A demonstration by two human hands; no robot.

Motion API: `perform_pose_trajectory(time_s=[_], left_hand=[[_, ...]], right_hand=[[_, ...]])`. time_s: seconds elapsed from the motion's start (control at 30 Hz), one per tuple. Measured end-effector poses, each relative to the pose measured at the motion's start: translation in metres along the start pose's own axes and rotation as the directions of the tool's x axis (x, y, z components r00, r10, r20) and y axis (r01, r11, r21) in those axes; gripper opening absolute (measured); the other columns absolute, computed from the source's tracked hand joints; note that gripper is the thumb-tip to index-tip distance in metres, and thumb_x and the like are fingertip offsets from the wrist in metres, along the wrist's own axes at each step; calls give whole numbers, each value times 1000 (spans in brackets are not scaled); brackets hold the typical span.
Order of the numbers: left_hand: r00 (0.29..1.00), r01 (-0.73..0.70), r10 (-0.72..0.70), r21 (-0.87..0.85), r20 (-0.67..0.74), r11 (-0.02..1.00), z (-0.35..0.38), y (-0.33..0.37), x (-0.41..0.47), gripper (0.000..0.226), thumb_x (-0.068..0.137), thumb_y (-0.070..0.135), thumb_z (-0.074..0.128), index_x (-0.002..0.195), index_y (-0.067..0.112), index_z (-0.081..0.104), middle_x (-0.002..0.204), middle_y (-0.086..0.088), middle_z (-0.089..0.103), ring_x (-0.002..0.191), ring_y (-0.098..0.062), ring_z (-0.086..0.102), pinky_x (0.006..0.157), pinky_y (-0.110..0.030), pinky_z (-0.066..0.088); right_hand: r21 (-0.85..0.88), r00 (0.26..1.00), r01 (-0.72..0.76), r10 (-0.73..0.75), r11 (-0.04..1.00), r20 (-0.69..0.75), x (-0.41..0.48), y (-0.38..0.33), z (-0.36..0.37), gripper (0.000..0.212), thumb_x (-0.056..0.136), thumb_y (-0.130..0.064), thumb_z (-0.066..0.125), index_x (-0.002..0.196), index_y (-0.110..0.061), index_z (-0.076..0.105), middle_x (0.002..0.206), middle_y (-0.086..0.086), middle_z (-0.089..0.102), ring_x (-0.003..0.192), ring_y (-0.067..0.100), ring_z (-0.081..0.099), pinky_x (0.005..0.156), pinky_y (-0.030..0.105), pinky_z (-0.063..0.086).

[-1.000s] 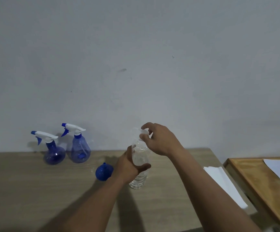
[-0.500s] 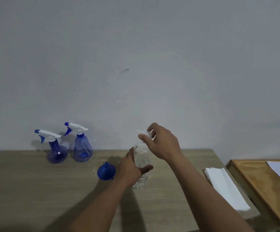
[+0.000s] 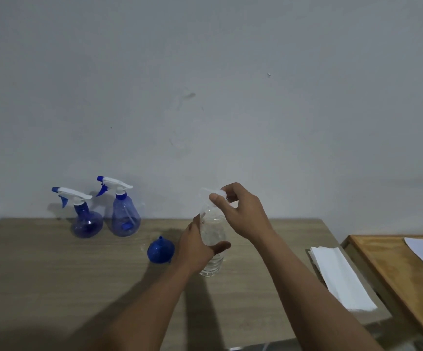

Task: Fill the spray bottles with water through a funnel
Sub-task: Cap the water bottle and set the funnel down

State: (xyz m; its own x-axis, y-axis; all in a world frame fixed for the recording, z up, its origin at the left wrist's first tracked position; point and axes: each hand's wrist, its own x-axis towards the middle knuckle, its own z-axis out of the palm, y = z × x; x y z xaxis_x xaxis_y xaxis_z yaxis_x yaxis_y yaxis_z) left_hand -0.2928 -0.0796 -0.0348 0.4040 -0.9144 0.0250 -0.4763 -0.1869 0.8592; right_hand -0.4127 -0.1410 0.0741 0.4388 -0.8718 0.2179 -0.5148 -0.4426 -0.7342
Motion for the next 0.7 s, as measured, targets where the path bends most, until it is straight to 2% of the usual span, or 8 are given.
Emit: perform_pose_trajectory(time_s=[0.1, 0.17, 0.27, 0.37, 0.43, 0.57, 0.63, 0.7], left_hand=[[999, 8, -9, 32, 36, 999, -3, -2, 1, 114, 54, 67, 84, 146, 34, 26, 139, 9, 52, 128, -16, 52, 103, -36, 48], [996, 30, -31, 5, 86, 1000, -7, -12, -2, 120, 54, 55, 91, 150, 36, 22, 143, 10, 49, 129, -14, 50, 106, -41, 47], [999, 39, -40, 31, 29, 999, -15, -40, -8, 96, 65, 23, 88, 145, 32, 36, 134, 10, 54, 122, -13, 55, 99, -36, 51], [977, 21, 9, 137, -215, 990, -28, -67, -17, 54, 72, 9, 71, 123, 22, 57, 118, 5, 63, 109, -20, 61, 89, -29, 47], [948, 99, -34, 192, -316, 976, -36, -79, -19, 46, 75, 9, 69, 119, 17, 58, 117, -2, 62, 108, -25, 59, 87, -30, 41], [939, 257, -180, 251, -292, 933, -43, -110, -5, 73, 71, 36, 81, 134, 22, 47, 133, -5, 55, 119, -29, 53, 98, -38, 43], [949, 281, -220, 289, -226, 915, -42, -122, 3, 92, 65, 48, 85, 142, 23, 40, 139, -5, 52, 124, -30, 51, 103, -42, 43], [957, 271, -223, 307, -183, 912, -39, -131, 11, 94, 63, 52, 85, 142, 21, 43, 136, -5, 55, 121, -30, 54, 102, -42, 45]], right_hand=[[101, 998, -41, 37, 994, 47, -14, 11, 8, 79, 76, -64, 74, 144, -37, 43, 130, -10, 55, 122, 8, 52, 97, 29, 46], [129, 994, -77, 67, 989, 84, -22, 21, 17, 102, 71, -55, 84, 153, -37, 27, 142, -5, 48, 131, 10, 46, 98, 26, 41], [188, 986, -145, 126, 971, 109, -31, 42, 40, 117, 67, -39, 92, 156, -34, 16, 149, 0, 47, 135, 16, 48, 98, 25, 41], [284, 976, -215, 197, 934, 91, -39, 66, 71, 104, 67, -23, 93, 145, -34, 25, 131, -10, 56, 126, 17, 57, 91, 21, 44], [311, 967, -255, 245, 916, 71, -42, 79, 86, 95, 67, -20, 93, 139, -33, 32, 117, -20, 55, 117, 13, 59, 89, 21, 44], [254, 956, -286, 294, 924, 5, -42, 88, 102, 75, 71, -26, 89, 130, -26, 42, 111, -14, 55, 98, 8, 55, 79, 15, 40], [248, 957, -274, 288, 929, -23, -38, 88, 107, 71, 72, -26, 88, 127, -24, 44, 110, -12, 56, 95, 8, 55, 70, 5, 38], [242, 960, -262, 278, 934, -35, -32, 87, 111, 69, 72, -26, 88, 125, -24, 46, 109, -11, 58, 94, 8, 56, 66, 6, 38]])
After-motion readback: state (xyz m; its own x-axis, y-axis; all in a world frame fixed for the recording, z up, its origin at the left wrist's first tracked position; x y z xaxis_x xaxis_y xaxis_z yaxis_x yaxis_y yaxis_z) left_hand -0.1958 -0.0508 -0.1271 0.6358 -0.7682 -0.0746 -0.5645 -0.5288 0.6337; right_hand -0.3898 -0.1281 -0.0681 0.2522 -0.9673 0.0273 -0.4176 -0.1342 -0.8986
